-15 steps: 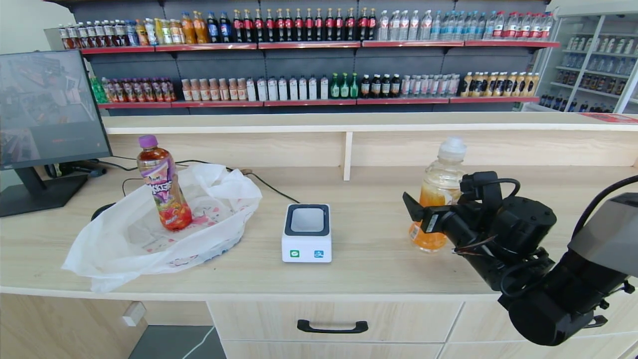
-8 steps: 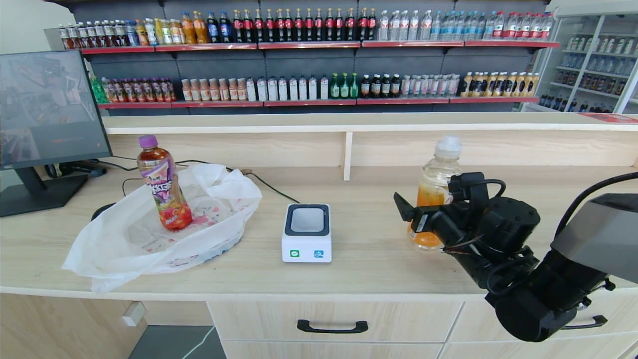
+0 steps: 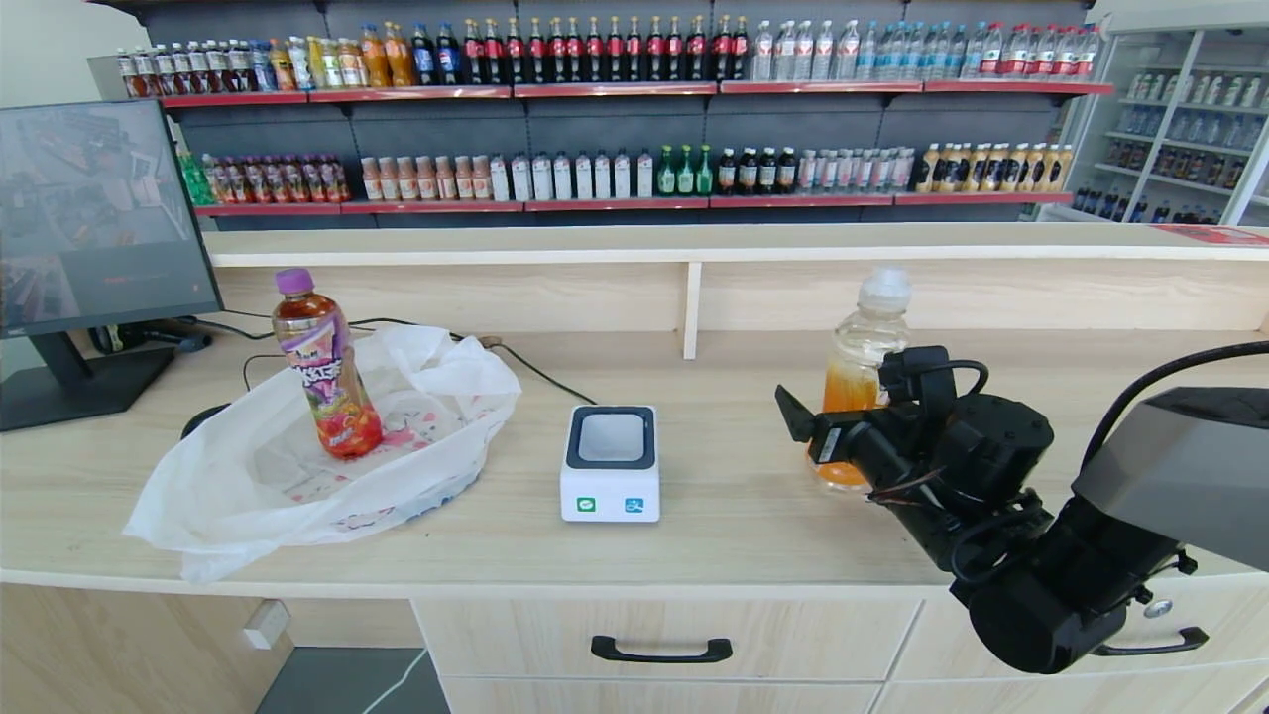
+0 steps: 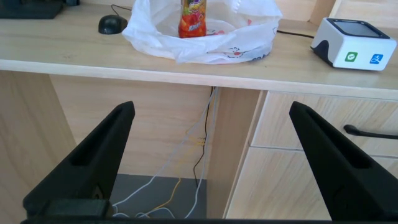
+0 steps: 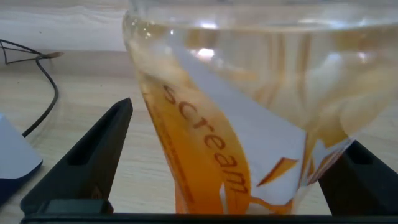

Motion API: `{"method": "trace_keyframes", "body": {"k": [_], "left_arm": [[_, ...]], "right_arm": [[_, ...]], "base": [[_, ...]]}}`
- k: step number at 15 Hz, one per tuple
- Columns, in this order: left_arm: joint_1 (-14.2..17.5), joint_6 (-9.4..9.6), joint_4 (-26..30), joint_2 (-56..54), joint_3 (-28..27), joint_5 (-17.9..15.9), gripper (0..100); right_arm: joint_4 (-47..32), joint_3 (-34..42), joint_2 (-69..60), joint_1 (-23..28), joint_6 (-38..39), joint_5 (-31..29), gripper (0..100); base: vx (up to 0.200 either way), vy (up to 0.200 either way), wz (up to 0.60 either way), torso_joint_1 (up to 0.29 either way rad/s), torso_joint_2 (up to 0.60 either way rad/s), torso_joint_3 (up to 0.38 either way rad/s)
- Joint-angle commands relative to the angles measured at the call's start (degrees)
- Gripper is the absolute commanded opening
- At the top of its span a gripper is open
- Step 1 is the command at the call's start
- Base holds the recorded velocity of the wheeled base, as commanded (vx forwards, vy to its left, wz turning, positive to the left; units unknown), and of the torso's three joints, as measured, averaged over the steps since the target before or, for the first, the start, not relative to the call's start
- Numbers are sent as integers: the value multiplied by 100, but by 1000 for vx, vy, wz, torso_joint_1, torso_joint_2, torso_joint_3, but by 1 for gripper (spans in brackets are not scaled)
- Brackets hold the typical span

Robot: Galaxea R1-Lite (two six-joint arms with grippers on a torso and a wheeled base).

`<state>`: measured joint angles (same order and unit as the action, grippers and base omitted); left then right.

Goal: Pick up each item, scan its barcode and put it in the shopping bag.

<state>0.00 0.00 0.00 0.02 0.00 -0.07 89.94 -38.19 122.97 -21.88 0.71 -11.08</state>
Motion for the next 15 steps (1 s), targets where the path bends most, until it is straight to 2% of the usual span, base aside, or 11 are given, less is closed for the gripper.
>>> {"method": "trace_keyframes", "body": {"k": [1, 15], "left_arm": [[0, 0, 0, -2, 0, -1, 100], [0, 0, 0, -2, 0, -1, 100]], "right_arm": [[6, -4, 8, 0, 0, 1, 0], [6, 31, -124, 0, 8, -8, 0]], "base": [[0, 0, 0, 0, 0, 0], [0, 0, 0, 0, 0, 0]]}}
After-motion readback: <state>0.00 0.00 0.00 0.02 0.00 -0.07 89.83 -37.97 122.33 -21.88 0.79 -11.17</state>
